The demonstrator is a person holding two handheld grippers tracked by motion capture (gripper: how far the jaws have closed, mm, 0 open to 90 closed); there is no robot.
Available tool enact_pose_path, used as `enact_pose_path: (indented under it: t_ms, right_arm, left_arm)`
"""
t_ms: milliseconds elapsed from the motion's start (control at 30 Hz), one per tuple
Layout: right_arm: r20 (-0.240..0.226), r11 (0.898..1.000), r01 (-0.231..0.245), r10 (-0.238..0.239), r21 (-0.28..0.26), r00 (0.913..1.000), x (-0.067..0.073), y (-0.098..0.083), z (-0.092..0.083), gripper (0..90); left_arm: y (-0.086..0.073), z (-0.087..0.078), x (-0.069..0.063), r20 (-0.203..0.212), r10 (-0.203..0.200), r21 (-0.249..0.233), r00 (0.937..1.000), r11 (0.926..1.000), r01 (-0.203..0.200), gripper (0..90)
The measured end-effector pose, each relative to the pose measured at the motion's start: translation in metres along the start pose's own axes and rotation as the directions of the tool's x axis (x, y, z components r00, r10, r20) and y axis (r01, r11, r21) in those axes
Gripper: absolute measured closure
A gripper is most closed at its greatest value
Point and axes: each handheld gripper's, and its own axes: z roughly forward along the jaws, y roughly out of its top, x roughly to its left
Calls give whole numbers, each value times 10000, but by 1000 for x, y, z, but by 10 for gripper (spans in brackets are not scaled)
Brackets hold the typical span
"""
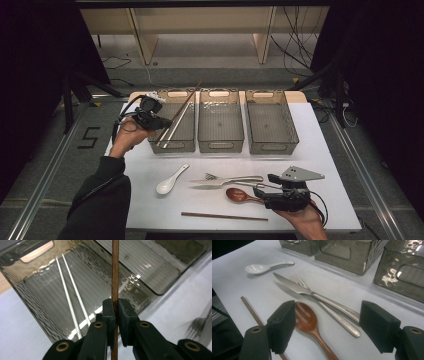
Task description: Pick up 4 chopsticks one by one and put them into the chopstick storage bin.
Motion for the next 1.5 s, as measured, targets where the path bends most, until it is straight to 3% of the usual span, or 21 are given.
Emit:
enact_pose_path:
  t_ms: [267, 467, 633, 1500]
  right_arm:
    - [0, 10000, -33, 33, 32, 10000, 0, 0, 0, 302]
    - [-32, 10000, -9, 9, 10, 10000, 0, 0, 0, 302]
    - [-60, 10000, 12, -11, 69, 10000, 0, 0, 1, 302]
    - [-117, 10000, -10, 11, 94, 9999, 1, 0, 1, 302]
  left_arm:
    - [5, 10, 14, -380, -186, -91, 9991, 9998, 183, 837]
    - [4, 21, 25, -717, -538, -168, 9960, 9985, 527, 837]
    - [0, 30, 37, -734, -798, -56, 9941, 9968, 796, 837]
    - [-19, 49, 41, -715, -1346, 409, 9883, 9896, 1377, 833]
